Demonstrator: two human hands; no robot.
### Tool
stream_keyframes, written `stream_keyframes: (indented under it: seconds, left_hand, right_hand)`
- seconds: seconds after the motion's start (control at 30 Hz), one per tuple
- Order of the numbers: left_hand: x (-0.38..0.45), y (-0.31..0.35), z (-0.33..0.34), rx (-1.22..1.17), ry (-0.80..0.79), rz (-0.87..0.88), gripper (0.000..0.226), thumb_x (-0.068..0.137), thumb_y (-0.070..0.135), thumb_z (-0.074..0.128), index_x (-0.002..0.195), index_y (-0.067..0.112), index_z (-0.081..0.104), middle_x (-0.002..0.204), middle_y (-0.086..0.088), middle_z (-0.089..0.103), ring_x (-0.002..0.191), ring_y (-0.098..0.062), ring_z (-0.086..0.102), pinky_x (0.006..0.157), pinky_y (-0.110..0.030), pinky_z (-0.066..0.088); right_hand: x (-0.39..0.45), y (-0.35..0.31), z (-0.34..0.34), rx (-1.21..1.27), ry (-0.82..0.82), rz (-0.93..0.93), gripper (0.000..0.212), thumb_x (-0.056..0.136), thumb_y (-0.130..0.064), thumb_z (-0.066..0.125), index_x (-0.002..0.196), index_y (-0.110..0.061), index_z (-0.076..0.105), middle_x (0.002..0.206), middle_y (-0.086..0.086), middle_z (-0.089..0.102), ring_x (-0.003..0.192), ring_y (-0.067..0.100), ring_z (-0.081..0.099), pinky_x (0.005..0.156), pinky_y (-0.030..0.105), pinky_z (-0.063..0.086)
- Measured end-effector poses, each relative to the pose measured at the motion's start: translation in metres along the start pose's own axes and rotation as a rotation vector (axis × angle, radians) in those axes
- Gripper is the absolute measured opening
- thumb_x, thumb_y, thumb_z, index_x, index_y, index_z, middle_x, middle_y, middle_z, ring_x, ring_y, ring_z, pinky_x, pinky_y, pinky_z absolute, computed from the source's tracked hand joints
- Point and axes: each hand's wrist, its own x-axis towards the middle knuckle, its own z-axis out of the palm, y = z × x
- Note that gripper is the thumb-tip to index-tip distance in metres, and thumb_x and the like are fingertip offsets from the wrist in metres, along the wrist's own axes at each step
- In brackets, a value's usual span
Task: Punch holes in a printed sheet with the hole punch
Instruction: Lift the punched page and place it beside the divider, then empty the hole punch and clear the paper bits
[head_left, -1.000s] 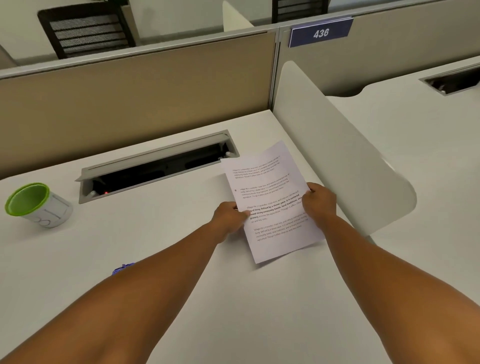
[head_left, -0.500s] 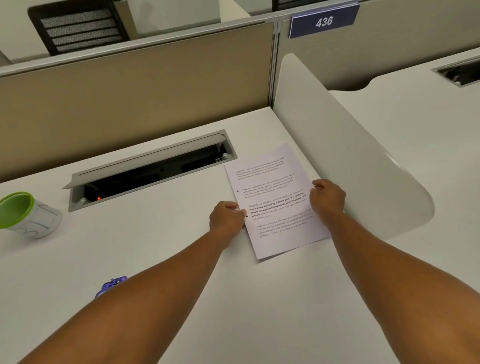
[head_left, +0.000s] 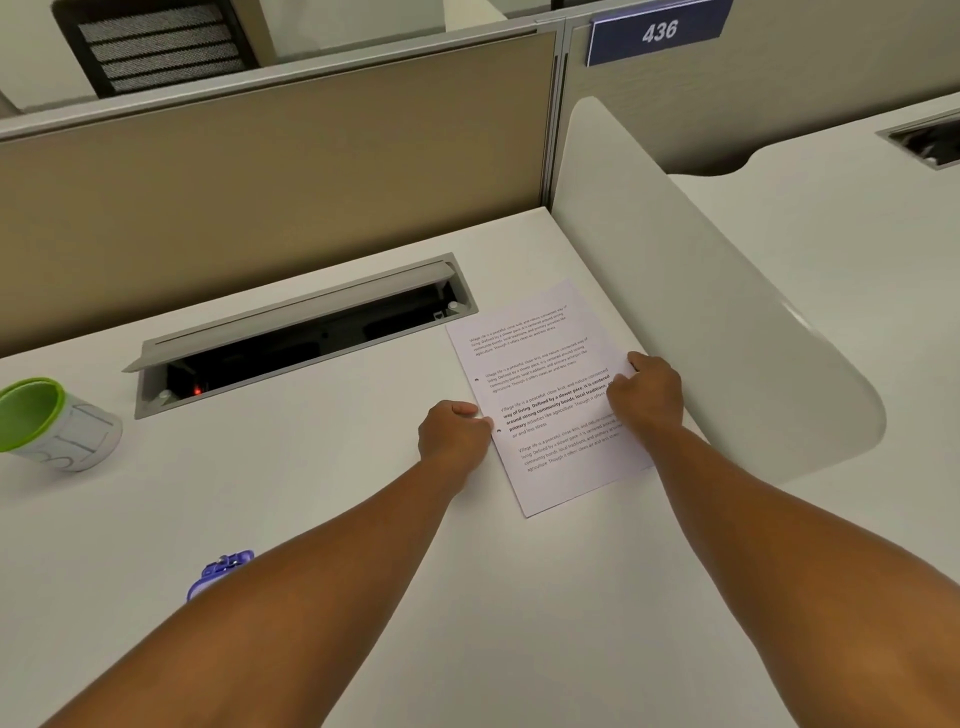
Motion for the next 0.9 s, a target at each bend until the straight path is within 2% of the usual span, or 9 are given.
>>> stream_keyframes:
  seconds: [0.17,0.23,0.47,0.67,0.9]
  left_hand:
    - [-0.002,0.000,-0.004,0.059,0.021,0.002,0.026,0.074,0.023,0.067,0.099,0.026,0.061,0.102,0.002,0.071,0.094,-0.021,0.069,0.088,-0.036,0.056]
    - [-0.004,-0.001,-0.008,0.078,0.027,0.011,0.026,0.074,0.022,0.065,0.100,0.027,0.062,0.103,0.004,0.070,0.094,-0.020,0.068,0.085,-0.033,0.056]
    - [-0.015,-0.002,-0.030,0.151,0.066,0.052,0.025,0.076,0.026,0.063,0.100,0.031,0.063,0.101,0.010,0.066,0.088,-0.016,0.064,0.069,-0.026,0.047]
    - [-0.027,-0.009,-0.051,0.332,0.098,0.229,0.020,0.087,0.032,0.061,0.107,0.029,0.062,0.108,0.011,0.066,0.093,-0.013,0.061,0.080,-0.029,0.049]
    - [-0.047,-0.014,-0.089,0.497,0.205,0.407,0.037,0.092,0.036,0.060,0.128,0.029,0.055,0.131,0.004,0.060,0.117,-0.019,0.058,0.094,-0.035,0.049]
  right_hand:
    - [-0.008,-0.002,-0.001,-0.097,0.033,-0.021,0.041,0.084,-0.015,0.053,0.124,-0.008,0.058,0.126,0.013,0.060,0.119,0.035,0.053,0.094,0.040,0.044]
    - [-0.012,-0.002,-0.002,-0.127,0.027,-0.019,0.045,0.085,-0.018,0.054,0.129,-0.010,0.054,0.130,0.012,0.058,0.123,0.034,0.049,0.100,0.044,0.041]
    - [-0.035,-0.010,-0.003,-0.121,0.023,-0.080,0.045,0.087,-0.017,0.053,0.132,-0.010,0.053,0.135,0.010,0.056,0.127,0.031,0.047,0.102,0.044,0.039]
    - [-0.062,-0.029,0.006,-0.165,-0.022,-0.199,0.049,0.092,-0.026,0.053,0.138,-0.012,0.048,0.142,0.006,0.051,0.133,0.026,0.042,0.108,0.044,0.036]
    - [-0.106,-0.051,0.020,-0.202,-0.049,-0.354,0.049,0.093,-0.034,0.054,0.137,-0.014,0.050,0.141,0.004,0.052,0.133,0.025,0.041,0.108,0.043,0.035]
